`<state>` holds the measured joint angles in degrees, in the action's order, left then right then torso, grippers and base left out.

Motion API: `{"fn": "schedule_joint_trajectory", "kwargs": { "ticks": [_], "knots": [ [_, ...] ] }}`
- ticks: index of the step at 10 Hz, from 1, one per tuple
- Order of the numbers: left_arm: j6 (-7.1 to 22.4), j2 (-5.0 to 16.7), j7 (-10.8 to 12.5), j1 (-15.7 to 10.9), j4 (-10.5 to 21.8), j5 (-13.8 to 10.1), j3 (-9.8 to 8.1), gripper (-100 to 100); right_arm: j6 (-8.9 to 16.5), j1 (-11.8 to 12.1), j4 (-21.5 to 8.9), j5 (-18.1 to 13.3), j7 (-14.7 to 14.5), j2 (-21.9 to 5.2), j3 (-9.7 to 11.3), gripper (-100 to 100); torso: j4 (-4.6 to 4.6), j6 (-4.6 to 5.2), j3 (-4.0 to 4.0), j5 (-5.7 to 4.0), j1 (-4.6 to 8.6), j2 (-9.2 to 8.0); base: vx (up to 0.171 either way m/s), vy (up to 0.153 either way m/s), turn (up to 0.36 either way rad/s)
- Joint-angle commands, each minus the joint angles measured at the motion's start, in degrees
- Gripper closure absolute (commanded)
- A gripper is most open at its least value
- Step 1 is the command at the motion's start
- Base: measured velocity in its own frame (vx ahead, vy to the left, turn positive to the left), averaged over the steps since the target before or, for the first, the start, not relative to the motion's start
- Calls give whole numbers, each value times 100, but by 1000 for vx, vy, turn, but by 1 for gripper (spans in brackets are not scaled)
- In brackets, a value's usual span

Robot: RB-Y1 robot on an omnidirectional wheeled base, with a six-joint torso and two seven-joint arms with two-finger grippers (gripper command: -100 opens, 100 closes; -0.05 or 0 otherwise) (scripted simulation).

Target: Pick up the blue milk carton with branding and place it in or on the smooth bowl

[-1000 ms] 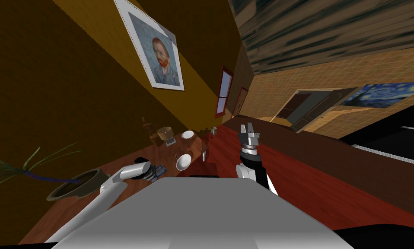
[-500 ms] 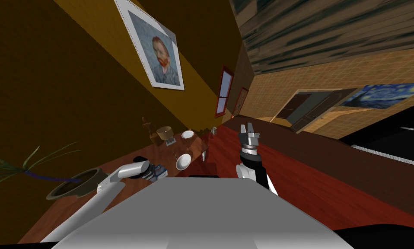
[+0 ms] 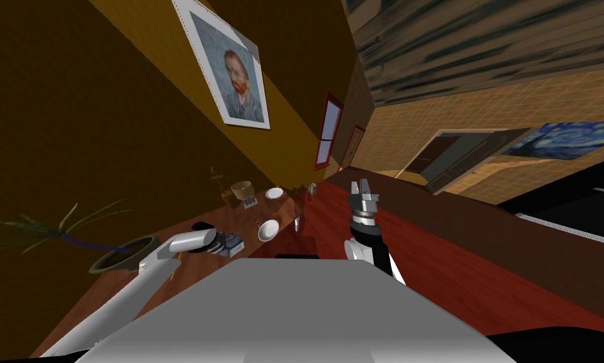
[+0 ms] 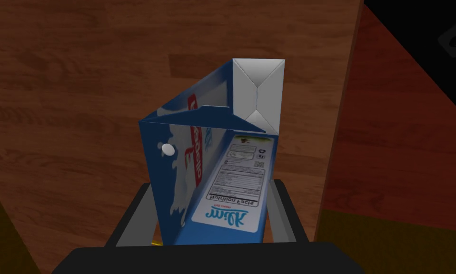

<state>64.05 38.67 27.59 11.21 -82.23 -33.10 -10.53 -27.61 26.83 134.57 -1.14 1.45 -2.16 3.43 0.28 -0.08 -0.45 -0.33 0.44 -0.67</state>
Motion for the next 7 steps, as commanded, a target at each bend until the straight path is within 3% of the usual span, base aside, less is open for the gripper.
{"fn": "schedule_joint_trajectory", "kwargs": {
  "ticks": [1,5,7],
  "knots": [
    [46,174,18,-13,-199,-91,-142,100,0,0,0,0,0,0,0,0,0,0,0,0,0,0,-142,-26,54],
    [221,632,197,-107,-760,-343,-466,100,0,-1,0,0,0,0,0,0,18,-9,-26,-17,7,-34,-155,-15,75],
    [350,803,309,-112,-1020,-467,-575,100,0,0,0,0,0,0,0,0,18,-7,-17,-22,10,-14,-73,5,51]
  ]
}}
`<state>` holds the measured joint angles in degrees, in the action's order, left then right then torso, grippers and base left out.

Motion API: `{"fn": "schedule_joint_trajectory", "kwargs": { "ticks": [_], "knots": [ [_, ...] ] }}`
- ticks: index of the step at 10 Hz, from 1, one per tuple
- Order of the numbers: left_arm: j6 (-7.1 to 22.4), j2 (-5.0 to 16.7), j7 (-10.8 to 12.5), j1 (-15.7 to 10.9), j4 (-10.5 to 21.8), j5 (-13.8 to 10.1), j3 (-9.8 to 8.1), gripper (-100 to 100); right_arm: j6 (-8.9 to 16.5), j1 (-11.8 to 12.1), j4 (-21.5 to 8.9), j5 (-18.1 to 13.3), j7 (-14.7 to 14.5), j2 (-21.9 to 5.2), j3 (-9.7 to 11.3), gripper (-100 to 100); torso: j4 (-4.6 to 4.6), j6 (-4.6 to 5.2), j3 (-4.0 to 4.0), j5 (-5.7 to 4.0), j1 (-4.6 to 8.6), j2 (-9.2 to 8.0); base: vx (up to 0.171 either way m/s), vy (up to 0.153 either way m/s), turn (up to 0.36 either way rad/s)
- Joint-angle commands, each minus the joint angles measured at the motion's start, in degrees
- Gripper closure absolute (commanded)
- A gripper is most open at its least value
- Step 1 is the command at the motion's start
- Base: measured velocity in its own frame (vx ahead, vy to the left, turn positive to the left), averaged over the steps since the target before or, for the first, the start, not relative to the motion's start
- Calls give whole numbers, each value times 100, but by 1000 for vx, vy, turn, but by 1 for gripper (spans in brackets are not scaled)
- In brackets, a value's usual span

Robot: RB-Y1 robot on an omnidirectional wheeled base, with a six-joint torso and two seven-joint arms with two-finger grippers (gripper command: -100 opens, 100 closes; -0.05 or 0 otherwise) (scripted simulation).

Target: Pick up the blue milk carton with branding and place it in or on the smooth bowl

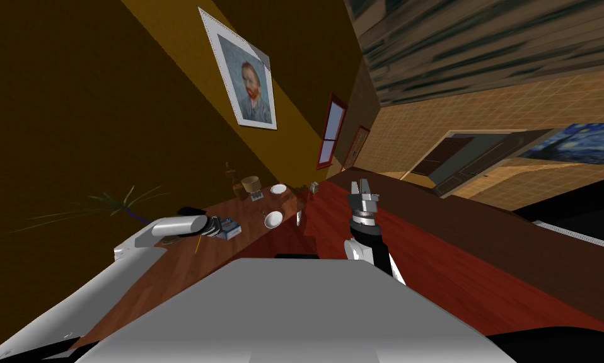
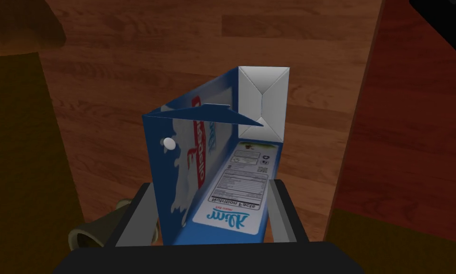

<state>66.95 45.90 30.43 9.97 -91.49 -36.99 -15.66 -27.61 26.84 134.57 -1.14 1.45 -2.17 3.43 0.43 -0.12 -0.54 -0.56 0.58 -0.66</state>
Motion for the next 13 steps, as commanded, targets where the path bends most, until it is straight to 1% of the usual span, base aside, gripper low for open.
{"fn": "schedule_joint_trajectory", "kwargs": {
  "ticks": [1,4,7,13],
  "knots": [
    [135,160,89,17,-231,-144,-111,100,0,0,0,0,0,0,0,0,0,0,0,0,0,0,-34,-12,39],
    [406,379,308,60,-655,-349,-229,100,0,1,0,0,0,0,0,0,-5,4,13,-6,14,24,-7,-16,39],
    [729,558,559,141,-1086,-560,-306,100,0,1,0,0,0,0,0,0,-9,8,23,-14,30,41,36,-27,26],
    [1416,795,1084,384,-1870,-961,-358,100,0,2,1,0,0,0,0,0,-16,14,40,-25,49,68,83,-45,11]
  ]
}}
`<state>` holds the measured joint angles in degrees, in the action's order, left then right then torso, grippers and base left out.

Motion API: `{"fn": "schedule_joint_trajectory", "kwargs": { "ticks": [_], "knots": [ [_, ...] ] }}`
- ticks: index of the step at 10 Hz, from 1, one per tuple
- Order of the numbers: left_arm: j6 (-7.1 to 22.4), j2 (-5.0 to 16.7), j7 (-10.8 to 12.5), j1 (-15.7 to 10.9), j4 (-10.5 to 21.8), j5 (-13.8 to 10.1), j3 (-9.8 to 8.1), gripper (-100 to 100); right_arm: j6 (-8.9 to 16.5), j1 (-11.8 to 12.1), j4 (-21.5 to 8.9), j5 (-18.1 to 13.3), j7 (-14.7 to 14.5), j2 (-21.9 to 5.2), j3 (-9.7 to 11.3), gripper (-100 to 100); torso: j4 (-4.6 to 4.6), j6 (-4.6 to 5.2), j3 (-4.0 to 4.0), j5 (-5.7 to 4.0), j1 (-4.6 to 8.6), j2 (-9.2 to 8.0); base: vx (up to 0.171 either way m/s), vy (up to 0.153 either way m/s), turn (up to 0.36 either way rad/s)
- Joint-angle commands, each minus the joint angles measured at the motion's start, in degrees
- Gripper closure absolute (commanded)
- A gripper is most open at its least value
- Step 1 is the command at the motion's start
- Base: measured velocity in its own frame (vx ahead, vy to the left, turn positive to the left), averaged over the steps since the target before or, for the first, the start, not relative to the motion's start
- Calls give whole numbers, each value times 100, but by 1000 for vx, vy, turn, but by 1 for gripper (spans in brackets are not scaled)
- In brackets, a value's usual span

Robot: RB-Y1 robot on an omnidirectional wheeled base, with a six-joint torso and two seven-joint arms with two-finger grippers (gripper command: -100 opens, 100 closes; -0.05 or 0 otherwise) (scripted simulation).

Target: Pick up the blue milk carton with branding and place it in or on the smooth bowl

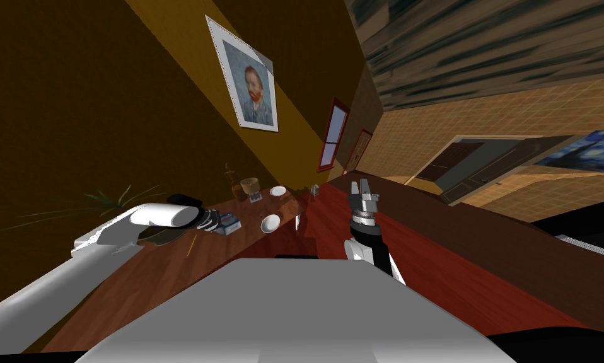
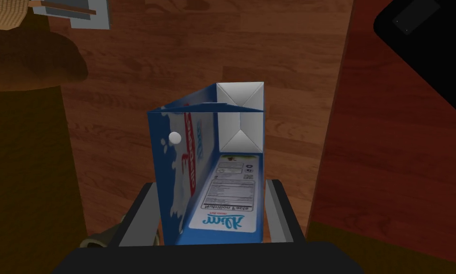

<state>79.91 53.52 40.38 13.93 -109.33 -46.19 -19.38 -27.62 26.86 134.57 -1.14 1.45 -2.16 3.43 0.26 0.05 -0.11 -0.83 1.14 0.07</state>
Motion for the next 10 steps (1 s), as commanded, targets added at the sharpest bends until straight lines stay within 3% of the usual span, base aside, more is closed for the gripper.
{"fn": "schedule_joint_trajectory", "kwargs": {
  "ticks": [1,7,10],
  "knots": [
    [231,61,173,33,-201,-100,15,100,0,0,0,0,0,0,0,0,0,0,0,0,0,0,110,-60,2],
    [847,164,610,280,-748,-355,82,100,0,0,0,0,0,0,0,0,-4,3,10,-11,8,18,122,-56,-19],
    [1174,178,809,409,-947,-414,173,100,0,1,0,0,0,1,1,0,-9,11,26,-23,51,45,191,-126,-62]
  ]
}}
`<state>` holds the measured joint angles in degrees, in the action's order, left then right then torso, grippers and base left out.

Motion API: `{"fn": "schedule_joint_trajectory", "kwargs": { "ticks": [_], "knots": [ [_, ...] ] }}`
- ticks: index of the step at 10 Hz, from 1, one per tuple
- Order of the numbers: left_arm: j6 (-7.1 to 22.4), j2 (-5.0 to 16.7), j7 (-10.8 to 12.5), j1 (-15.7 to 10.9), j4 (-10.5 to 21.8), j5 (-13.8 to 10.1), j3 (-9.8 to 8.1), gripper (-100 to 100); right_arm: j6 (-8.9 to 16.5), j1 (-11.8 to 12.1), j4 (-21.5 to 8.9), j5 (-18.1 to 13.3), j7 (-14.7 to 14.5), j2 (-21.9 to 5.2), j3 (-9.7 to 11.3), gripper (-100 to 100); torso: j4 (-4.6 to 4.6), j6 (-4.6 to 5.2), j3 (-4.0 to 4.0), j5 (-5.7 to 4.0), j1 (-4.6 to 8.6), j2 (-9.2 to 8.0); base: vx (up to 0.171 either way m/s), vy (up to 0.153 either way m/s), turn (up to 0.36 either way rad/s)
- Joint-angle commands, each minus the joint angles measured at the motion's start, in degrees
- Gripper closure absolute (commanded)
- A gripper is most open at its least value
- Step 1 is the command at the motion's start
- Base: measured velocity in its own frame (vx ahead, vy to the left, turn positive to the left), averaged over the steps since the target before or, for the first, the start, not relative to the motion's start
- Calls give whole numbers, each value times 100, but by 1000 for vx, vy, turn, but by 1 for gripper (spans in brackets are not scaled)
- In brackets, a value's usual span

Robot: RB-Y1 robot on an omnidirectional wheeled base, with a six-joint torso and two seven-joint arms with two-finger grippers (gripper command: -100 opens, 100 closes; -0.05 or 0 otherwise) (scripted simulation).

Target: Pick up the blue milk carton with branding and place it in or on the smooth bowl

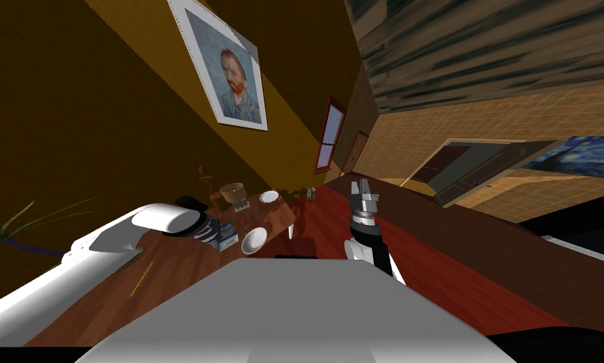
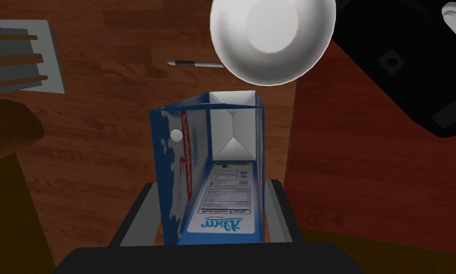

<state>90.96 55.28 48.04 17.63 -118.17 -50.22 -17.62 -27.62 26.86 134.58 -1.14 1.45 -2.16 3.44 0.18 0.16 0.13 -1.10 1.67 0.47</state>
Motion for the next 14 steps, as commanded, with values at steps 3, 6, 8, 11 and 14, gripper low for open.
{"fn": "schedule_joint_trajectory", "kwargs": {
  "ticks": [3,6,8,11,14],
  "knots": [
    [349,-19,177,136,-143,25,128,100,0,0,0,0,0,0,0,0,1,4,1,-4,-1,4,193,-114,-97],
    [316,-27,167,145,-152,9,106,-100,0,-2,0,0,0,-1,-1,0,20,-4,-42,-5,-31,-68,33,-23,-9],
    [316,-27,167,144,-152,9,106,-100,1,-2,-1,0,0,-1,-1,0,25,-5,-54,-3,-40,-87,0,0,0],
    [503,34,339,140,-326,-182,13,-100,1,-2,-1,0,0,-1,-1,0,27,-5,-57,-2,-41,-92,4,17,-7],
    [815,137,624,133,-617,-501,-141,-100,1,-2,-1,0,0,-2,-2,0,25,-5,-52,5,-75,-84,24,87,-29]
  ]
}}
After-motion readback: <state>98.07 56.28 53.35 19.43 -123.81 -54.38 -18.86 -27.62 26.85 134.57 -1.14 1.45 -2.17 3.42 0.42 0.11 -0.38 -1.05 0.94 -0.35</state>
